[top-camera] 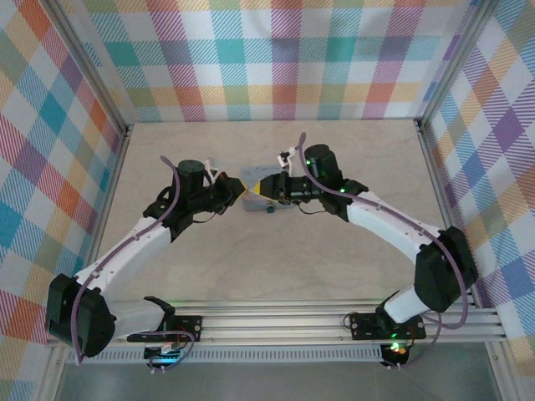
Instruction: Unlock the padlock with the key
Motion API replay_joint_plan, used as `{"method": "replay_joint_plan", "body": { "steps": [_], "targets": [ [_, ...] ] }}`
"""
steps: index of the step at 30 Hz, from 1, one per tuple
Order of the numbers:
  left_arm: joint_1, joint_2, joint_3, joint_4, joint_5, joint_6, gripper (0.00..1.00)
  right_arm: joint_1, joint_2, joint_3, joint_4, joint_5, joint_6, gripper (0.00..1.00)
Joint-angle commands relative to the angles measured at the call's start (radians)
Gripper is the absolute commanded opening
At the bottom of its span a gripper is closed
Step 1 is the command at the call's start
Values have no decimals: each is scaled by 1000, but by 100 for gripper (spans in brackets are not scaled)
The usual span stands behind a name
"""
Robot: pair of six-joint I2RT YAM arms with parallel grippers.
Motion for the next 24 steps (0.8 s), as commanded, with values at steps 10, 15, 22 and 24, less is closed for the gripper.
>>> {"method": "replay_joint_plan", "body": {
  "steps": [10,15,22,24],
  "targets": [
    [12,-40,27,39,-4,-82,0,22,91,101,69,-58,61,24],
    [11,-53,17,48,-5,-92,0,22,89,94,37,-28,63,22],
    [11,-79,3,43,-13,-100,0,22,52,47,4,39,86,27],
    [11,-88,-5,46,-11,-106,0,22,56,48,19,29,97,28]
  ]
}}
